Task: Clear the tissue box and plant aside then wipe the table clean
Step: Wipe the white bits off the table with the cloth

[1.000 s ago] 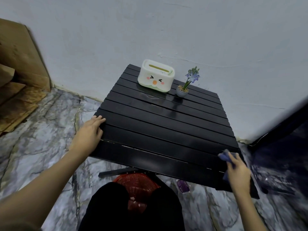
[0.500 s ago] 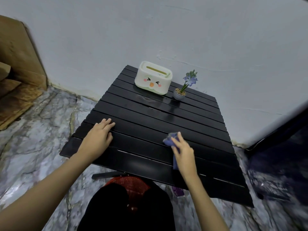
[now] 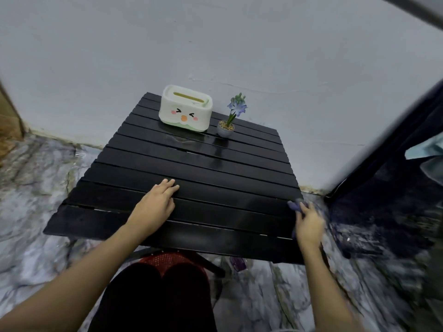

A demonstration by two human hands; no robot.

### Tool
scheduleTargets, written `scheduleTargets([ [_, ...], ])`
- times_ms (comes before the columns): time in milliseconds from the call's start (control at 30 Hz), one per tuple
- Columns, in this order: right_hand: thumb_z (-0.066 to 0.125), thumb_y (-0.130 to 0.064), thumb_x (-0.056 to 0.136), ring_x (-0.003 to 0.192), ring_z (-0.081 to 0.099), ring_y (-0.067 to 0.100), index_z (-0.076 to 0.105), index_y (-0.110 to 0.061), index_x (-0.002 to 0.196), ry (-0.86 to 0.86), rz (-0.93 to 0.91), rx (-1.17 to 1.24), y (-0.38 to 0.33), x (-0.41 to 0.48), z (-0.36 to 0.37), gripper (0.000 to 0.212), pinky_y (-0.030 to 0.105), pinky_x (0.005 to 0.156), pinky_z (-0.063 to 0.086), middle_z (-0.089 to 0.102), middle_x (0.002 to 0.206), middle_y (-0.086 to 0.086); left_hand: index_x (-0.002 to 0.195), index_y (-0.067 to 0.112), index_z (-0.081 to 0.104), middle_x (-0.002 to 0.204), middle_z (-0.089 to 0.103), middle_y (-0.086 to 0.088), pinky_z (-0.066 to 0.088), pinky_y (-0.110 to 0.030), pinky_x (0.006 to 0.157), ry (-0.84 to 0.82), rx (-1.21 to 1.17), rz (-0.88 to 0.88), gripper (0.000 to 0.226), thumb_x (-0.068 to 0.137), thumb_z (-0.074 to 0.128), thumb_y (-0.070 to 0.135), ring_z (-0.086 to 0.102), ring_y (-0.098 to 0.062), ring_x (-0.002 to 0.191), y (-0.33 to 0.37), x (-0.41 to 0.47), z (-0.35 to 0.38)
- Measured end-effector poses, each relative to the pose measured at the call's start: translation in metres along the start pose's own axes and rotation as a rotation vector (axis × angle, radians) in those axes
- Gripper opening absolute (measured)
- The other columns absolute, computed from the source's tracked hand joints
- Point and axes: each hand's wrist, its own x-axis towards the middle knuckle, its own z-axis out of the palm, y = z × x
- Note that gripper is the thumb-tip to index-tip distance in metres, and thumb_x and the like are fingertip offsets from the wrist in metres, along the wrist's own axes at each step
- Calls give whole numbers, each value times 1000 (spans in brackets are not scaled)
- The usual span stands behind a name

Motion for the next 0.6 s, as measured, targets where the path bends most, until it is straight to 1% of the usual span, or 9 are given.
scheduleTargets([
  [100, 52, -3, 86, 111, 54, 38, 60, -9, 116, -67, -73, 61, -48, 3, 25, 31, 42, 93, 44, 51, 132, 19, 136, 9, 35, 152, 27, -7, 12, -32, 118, -17, 9, 26, 44, 92, 39, 10, 19, -20, 142, 15, -3, 9],
  [200, 54, -6, 87, 114, 51, 33, 61, -12, 116, -157, -267, 141, -84, -33, 39, 30, 37, 98, 41, 53, 132, 14, 136, 10, 35, 152, 28, -7, 12, -32, 118, -6, 7, 25, 43, 93, 38, 9, 19, -20, 142, 24, -3, 16],
  [267, 56, -5, 87, 116, 51, 28, 61, -11, 116, -209, -362, 208, -84, -67, 35, 30, 32, 101, 38, 55, 131, 12, 136, 10, 35, 152, 28, -6, 11, -31, 118, -18, 1, 32, 43, 93, 37, 9, 19, -19, 143, 28, -2, 19],
  [300, 57, -4, 86, 117, 50, 23, 61, -11, 116, -229, -380, 240, -76, -80, 29, 31, 26, 101, 35, 55, 131, 11, 136, 10, 36, 152, 28, -6, 11, -31, 118, -30, -3, 44, 43, 93, 38, 9, 19, -18, 142, 29, -2, 21],
  [367, 59, -3, 85, 116, 47, 14, 61, -11, 115, -237, -380, 256, -50, -98, 12, 32, 15, 100, 29, 55, 131, 10, 136, 11, 36, 151, 29, -4, 12, -31, 118, -51, -15, 78, 43, 92, 39, 11, 20, -17, 142, 34, 0, 26],
  [400, 61, -1, 83, 115, 47, 13, 62, -10, 114, -218, -362, 237, -33, -101, 2, 32, 14, 100, 26, 55, 130, 10, 136, 12, 36, 151, 30, -3, 12, -30, 118, -60, -18, 95, 43, 92, 39, 11, 20, -17, 142, 36, 2, 28],
  [467, 63, 3, 80, 114, 51, 21, 64, -9, 111, -152, -293, 190, 0, -96, -15, 34, 18, 98, 32, 56, 128, 15, 136, 12, 37, 151, 30, -2, 12, -29, 117, -72, -21, 117, 44, 92, 40, 12, 20, -16, 142, 40, 5, 34],
  [533, 63, 6, 79, 114, 55, 32, 64, -7, 111, -102, -201, 159, 23, -79, -24, 35, 32, 98, 40, 56, 128, 19, 135, 12, 37, 151, 31, -2, 12, -28, 117, -71, -29, 131, 43, 92, 41, 13, 21, -15, 142, 41, 7, 36],
  [600, 59, 4, 82, 116, 54, 36, 62, -6, 114, -63, -103, 144, 27, -53, -18, 34, 42, 100, 41, 54, 130, 22, 136, 13, 37, 151, 31, -2, 13, -27, 117, -79, -31, 148, 44, 93, 42, 15, 20, -15, 142, 38, 9, 34],
])
